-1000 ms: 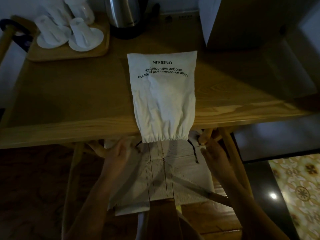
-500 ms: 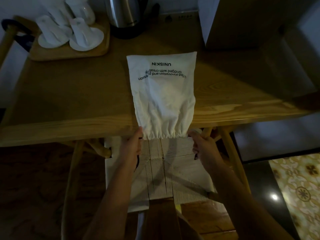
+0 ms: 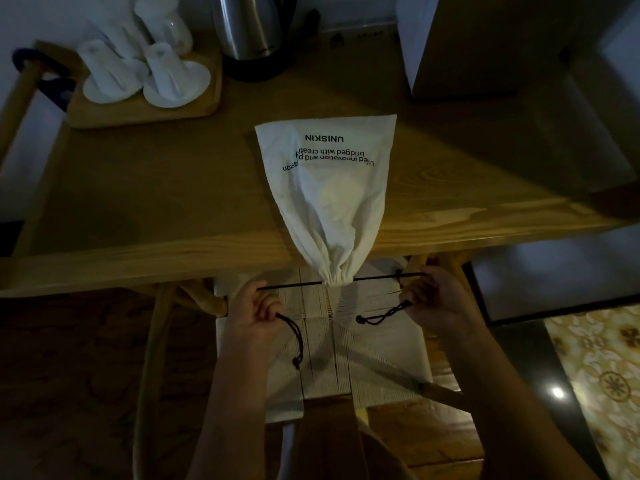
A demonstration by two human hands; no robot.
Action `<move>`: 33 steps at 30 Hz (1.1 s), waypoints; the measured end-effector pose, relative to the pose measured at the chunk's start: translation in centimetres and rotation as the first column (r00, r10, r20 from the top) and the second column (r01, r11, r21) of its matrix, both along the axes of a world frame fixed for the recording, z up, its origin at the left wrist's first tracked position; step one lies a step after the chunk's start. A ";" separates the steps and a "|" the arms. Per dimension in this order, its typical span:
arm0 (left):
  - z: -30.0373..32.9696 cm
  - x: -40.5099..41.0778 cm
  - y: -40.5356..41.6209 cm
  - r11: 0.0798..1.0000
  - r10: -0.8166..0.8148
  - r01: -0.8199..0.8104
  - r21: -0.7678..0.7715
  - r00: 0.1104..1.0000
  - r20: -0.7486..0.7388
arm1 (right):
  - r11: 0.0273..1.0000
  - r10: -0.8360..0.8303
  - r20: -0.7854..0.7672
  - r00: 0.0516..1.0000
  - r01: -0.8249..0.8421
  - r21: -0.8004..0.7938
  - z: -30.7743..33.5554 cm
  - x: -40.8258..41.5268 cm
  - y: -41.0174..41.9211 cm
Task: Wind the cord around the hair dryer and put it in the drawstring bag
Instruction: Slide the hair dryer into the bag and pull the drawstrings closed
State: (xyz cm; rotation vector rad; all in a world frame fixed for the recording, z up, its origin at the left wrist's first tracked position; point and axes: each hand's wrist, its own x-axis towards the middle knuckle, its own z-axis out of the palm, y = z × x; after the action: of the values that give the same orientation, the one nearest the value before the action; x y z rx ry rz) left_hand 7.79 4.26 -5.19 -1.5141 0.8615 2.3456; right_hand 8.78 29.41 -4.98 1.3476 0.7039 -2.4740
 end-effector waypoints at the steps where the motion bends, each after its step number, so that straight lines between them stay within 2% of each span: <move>1: -0.2 0.2 -0.2 1.000 -0.010 0.010 -0.019 1.000 0.003 | 1.000 -0.004 -0.005 1.000 0.004 0.004 0.0 0.0 0.1; 2: -0.1 0.4 -0.3 0.999 -0.022 0.022 -0.026 1.000 -0.004 | 1.000 -0.009 -0.016 1.000 0.009 0.016 0.1 0.0 0.2; 5: 0.0 1.1 -0.4 0.955 -0.179 0.146 -0.257 0.978 -0.110 | 0.999 -0.003 -0.039 0.999 0.005 0.054 -0.1 -0.1 -0.2; 7: -0.1 0.8 -0.4 0.974 -0.104 0.079 -0.213 0.988 -0.112 | 0.994 0.002 -0.054 0.999 0.004 0.108 -0.2 -0.2 -0.2; 9: 0.0 -0.2 -0.6 0.943 -0.183 0.144 -0.301 0.977 -0.105 | 0.948 0.071 -0.091 0.993 -0.039 0.316 0.3 -0.4 0.2; 10: 0.3 -1.0 -0.8 0.907 -0.256 0.202 -0.371 0.961 -0.102 | 0.863 0.164 -0.082 0.983 -0.103 0.495 0.9 -0.5 0.6; 11: 0.6 -1.1 -1.4 0.866 -0.326 0.252 -0.433 0.940 -0.105 | 0.729 0.274 -0.035 0.961 -0.184 0.659 1.6 -0.6 1.0; 12: 1.0 -1.6 -1.9 0.810 -0.399 0.299 -0.504 0.911 -0.102 | 0.599 0.356 0.017 0.934 -0.242 0.763 2.2 -0.7 1.4; 13: 1.5 -1.9 -2.5 0.712 -0.494 0.360 -0.603 0.867 -0.067 | 0.515 0.418 0.050 0.907 -0.282 0.810 2.7 -0.9 1.7; 14: 1.9 -2.1 -3.1 0.568 -0.598 0.425 -0.705 0.802 0.001 | 0.437 0.487 0.067 0.871 -0.310 0.844 3.3 -1.1 1.8; 15: 2.3 -2.5 -3.6 0.395 -0.688 0.478 -0.785 0.720 0.092 | 0.290 0.573 0.105 0.813 -0.321 0.902 3.7 -1.4 2.0; 16: 2.8 -3.0 -4.1 0.252 -0.748 0.491 -0.834 0.646 0.154 | 0.050 0.641 0.199 0.741 -0.300 0.953 4.0 -1.7 2.1; 17: 3.4 -3.6 -4.4 0.152 -0.801 0.481 -0.863 0.572 0.177 | -0.202 0.651 0.323 0.687 -0.254 0.946 4.2 -1.9 2.1; 18: 3.9 -4.2 -4.8 0.042 -0.843 0.449 -0.892 0.495 0.210 | -0.406 0.600 0.425 0.678 -0.200 0.892 4.4 -2.2 2.1; 19: 4.4 -4.9 -5.0 -0.098 -0.859 0.400 -0.911 0.429 0.281 | -0.553 0.527 0.488 0.696 -0.156 0.819 4.8 -2.6 2.0; 20: 5.0 -5.5 -5.0 -0.267 -0.829 0.340 -0.902 0.396 0.395 | -0.643 0.481 0.501 0.719 -0.099 0.759 5.4 -3.1 1.8; 21: 5.5 -6.2 -5.0 -0.412 -0.765 0.286 -0.865 0.407 0.499 | -0.698 0.463 0.496 0.735 -0.044 0.715 6.0 -3.6 1.6; 22: 6.0 -6.9 -4.8 -0.505 -0.705 0.249 -0.826 0.433 0.561 | -0.731 0.453 0.505 0.735 -0.018 0.682 6.5 -4.3 1.3; 23: 6.4 -7.5 -4.6 -0.556 -0.670 0.226 -0.800 0.447 0.592 | -0.748 0.449 0.523 0.724 -0.015 0.663 6.8 -5.1 1.1; 25: 7.1 -8.7 -4.0 -0.578 -0.659 0.223 -0.785 0.439 0.610 | -0.754 0.455 0.552 0.699 -0.027 0.656 7.6 -6.9 0.5; 27: 7.8 -10.1 -3.5 -0.544 -0.690 0.214 -0.811 0.436 0.578 | -0.716 0.506 0.534 0.677 -0.016 0.698 8.2 -8.5 0.0; 29: 8.4 -11.4 -3.0 -0.428 -0.776 0.208 -0.880 0.414 0.475 | -0.601 0.622 0.467 0.628 0.001 0.799 8.6 -10.0 -0.3; 31: 8.9 -12.7 -2.3 -0.296 -0.845 0.206 -0.933 0.400 0.356 | -0.376 0.750 0.318 0.579 -0.021 0.926 8.8 -11.5 -0.6; 32: 9.1 -13.3 -2.1 -0.164 -0.886 0.221 -0.961 0.397 0.242 | -0.232 0.788 0.210 0.578 -0.035 0.972 8.9 -12.1 -0.9; 33: 9.3 -13.8 -1.9 0.057 -0.916 0.264 -0.963 0.397 0.055 | -0.089 0.796 0.101 0.597 -0.050 0.995 8.9 -12.7 -1.2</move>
State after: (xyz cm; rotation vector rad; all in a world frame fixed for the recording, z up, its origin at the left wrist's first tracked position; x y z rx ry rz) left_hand -6.01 2.39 4.10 -0.0352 2.6220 1.4535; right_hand -3.88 28.20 3.89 0.1068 2.8092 -1.4214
